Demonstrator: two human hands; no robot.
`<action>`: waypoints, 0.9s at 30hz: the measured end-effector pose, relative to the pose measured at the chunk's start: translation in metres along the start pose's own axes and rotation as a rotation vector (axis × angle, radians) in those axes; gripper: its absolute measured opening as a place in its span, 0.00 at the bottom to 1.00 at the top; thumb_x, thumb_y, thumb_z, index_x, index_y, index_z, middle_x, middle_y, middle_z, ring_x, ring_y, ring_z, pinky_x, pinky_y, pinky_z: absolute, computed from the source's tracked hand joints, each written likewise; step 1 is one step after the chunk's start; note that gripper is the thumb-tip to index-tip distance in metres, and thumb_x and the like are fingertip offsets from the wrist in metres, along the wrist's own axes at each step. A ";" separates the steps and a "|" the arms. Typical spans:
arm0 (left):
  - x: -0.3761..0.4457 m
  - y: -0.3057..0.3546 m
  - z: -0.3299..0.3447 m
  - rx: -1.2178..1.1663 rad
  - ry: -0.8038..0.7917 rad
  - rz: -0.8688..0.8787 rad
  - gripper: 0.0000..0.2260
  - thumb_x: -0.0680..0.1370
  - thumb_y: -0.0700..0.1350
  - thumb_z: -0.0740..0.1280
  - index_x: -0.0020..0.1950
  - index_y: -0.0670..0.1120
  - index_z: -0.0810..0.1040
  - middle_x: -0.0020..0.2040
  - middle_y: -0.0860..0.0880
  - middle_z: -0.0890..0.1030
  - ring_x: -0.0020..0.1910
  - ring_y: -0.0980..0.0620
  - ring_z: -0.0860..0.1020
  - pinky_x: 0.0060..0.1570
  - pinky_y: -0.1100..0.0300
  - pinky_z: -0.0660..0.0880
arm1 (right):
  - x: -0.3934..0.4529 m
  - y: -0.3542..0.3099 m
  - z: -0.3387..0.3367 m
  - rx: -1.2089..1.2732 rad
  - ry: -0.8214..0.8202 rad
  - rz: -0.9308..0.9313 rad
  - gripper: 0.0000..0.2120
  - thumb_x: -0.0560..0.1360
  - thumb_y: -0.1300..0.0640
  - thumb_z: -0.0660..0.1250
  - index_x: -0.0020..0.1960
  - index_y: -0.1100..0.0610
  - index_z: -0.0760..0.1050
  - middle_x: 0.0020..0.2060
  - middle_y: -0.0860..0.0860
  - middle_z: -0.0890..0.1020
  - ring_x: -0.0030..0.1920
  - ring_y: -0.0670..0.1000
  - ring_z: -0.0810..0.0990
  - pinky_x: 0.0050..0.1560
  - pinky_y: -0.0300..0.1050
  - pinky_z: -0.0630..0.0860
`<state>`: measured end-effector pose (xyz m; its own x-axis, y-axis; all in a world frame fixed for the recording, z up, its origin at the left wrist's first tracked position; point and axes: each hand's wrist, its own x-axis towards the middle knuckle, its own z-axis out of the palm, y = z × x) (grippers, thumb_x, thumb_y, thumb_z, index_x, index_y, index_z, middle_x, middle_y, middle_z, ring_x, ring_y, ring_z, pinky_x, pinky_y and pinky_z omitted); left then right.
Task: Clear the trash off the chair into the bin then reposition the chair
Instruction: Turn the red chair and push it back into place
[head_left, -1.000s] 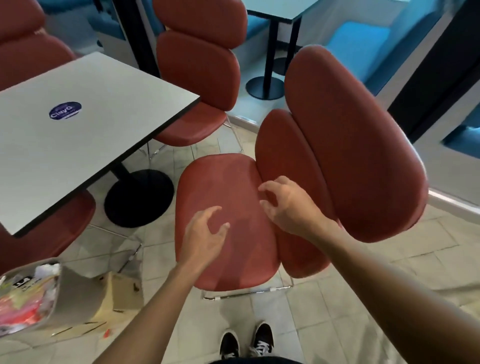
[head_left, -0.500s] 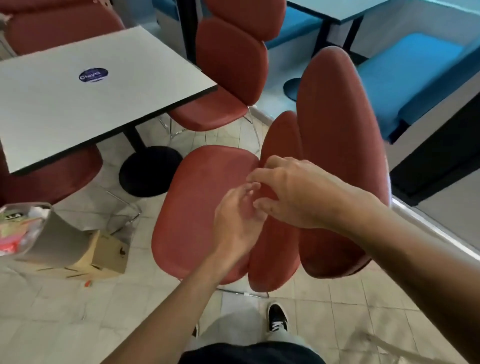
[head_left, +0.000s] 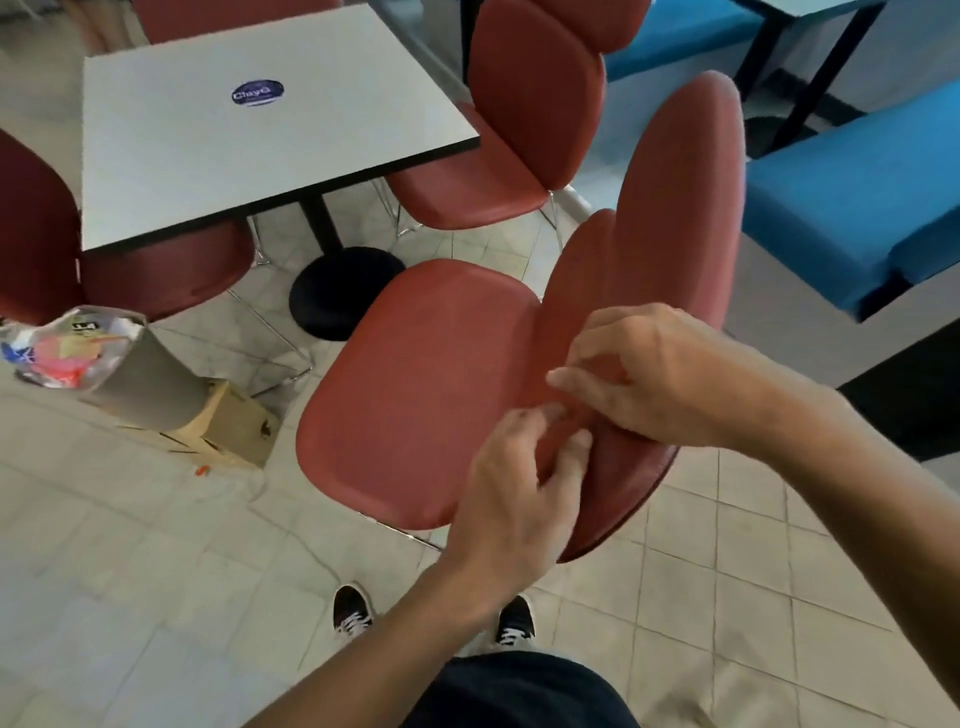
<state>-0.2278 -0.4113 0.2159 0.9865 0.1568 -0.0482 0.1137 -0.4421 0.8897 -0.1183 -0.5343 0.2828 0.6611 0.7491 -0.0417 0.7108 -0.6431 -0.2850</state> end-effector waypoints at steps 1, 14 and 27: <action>-0.004 0.001 0.004 -0.016 0.000 -0.007 0.12 0.80 0.56 0.59 0.58 0.55 0.77 0.51 0.59 0.77 0.53 0.62 0.75 0.56 0.60 0.73 | -0.003 0.008 0.002 0.011 0.025 -0.019 0.22 0.77 0.39 0.54 0.37 0.52 0.76 0.37 0.44 0.76 0.37 0.47 0.77 0.43 0.51 0.77; -0.018 0.012 0.025 0.153 0.056 0.123 0.33 0.68 0.69 0.63 0.68 0.53 0.69 0.56 0.57 0.76 0.52 0.60 0.76 0.52 0.62 0.76 | -0.009 0.028 0.024 0.091 0.268 -0.067 0.27 0.80 0.46 0.49 0.27 0.58 0.64 0.22 0.49 0.68 0.24 0.52 0.67 0.33 0.41 0.60; -0.010 0.013 0.006 0.236 -0.049 0.196 0.26 0.69 0.54 0.71 0.66 0.49 0.73 0.42 0.56 0.78 0.36 0.57 0.75 0.40 0.67 0.74 | -0.006 0.019 0.027 0.116 0.343 0.018 0.30 0.79 0.44 0.47 0.28 0.61 0.69 0.24 0.53 0.75 0.26 0.55 0.73 0.31 0.53 0.72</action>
<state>-0.2351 -0.4240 0.2246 0.9962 0.0085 0.0871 -0.0603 -0.6537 0.7544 -0.1153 -0.5469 0.2522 0.7296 0.6281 0.2704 0.6791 -0.6189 -0.3946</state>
